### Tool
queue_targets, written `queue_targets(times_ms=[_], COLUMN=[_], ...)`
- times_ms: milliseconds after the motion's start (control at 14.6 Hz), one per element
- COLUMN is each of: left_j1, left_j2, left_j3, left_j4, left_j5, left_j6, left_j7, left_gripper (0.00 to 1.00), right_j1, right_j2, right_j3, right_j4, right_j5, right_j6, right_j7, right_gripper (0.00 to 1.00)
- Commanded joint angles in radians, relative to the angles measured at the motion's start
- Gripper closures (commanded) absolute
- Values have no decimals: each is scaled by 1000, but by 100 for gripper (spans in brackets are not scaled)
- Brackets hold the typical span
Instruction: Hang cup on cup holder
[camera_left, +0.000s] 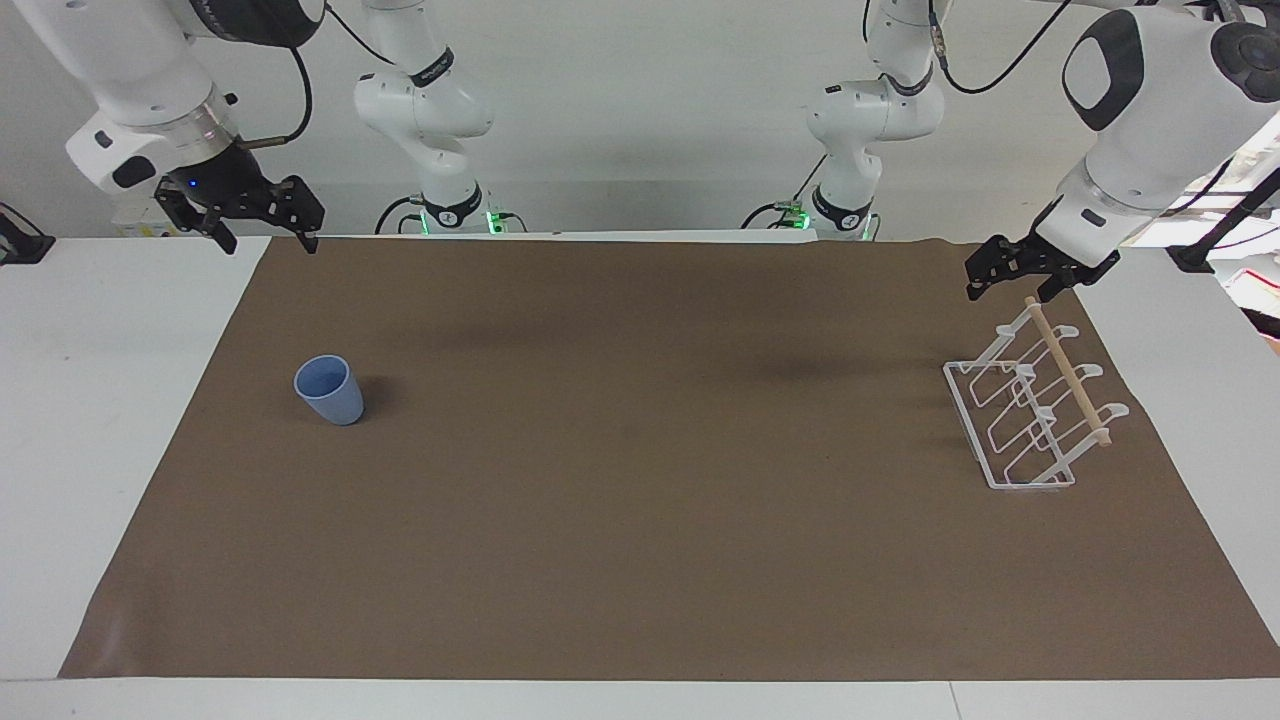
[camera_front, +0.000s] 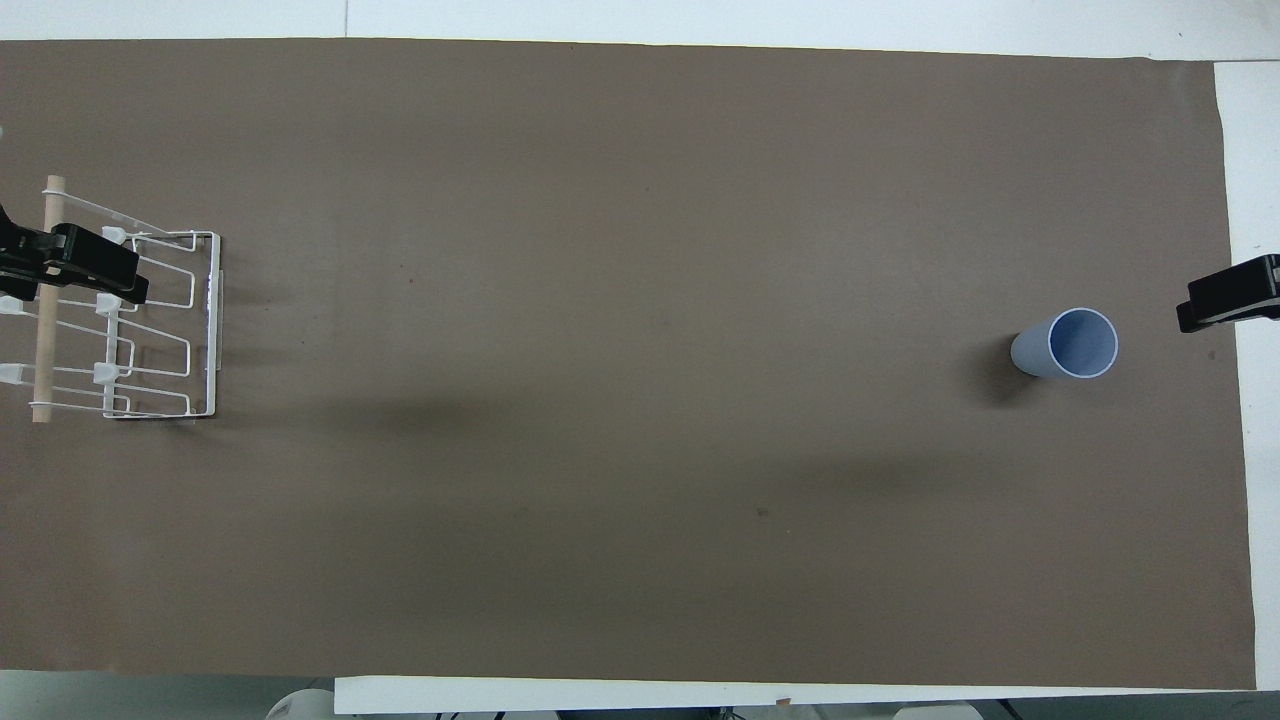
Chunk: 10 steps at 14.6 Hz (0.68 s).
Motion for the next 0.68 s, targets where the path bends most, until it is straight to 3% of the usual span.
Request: queue_targets(times_ms=[0,615], left_j1=[0,0], left_j2=[-13,-26], left_j3=[9,9], left_j4=[-10,-36], left_j5=[-9,-9], left_j6=[-13,-7], left_j7=[6,6], left_gripper=[0,0], right_j1=[-8,-6], right_j2=[-21,-23], right_j3=[4,4], right_j4=[-28,-47], right_j5=[4,3], right_j6=[20,36], right_j7=[12,0], right_gripper=[0,0])
